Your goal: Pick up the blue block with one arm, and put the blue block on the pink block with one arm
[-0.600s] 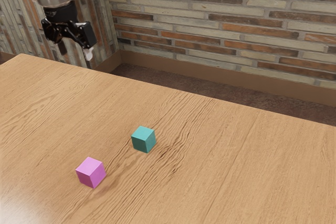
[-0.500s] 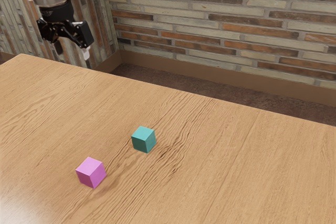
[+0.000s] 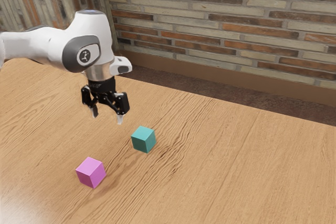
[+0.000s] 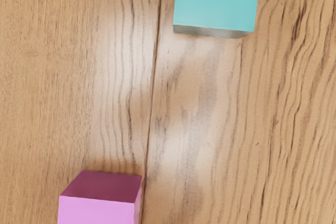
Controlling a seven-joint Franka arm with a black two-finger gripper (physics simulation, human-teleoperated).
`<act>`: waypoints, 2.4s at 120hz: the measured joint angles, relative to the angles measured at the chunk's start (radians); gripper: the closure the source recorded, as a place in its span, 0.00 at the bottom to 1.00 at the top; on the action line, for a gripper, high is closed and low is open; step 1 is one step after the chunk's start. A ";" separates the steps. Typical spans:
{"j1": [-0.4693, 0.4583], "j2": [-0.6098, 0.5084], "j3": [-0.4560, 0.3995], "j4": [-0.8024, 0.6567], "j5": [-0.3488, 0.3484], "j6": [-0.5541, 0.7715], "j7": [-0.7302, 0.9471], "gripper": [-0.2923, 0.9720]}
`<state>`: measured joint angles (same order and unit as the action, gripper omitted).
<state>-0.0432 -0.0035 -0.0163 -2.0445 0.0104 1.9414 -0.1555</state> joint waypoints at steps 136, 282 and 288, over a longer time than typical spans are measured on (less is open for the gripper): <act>0.051 0.265 -0.098 -0.027 -0.038 0.410 0.013 0.23; 0.080 0.464 -0.090 0.132 -0.041 0.451 0.166 0.23; 0.080 0.465 -0.090 0.133 -0.043 0.451 0.167 0.27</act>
<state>0.0368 0.4615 -0.1058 -1.9118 -0.0324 2.3922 0.0119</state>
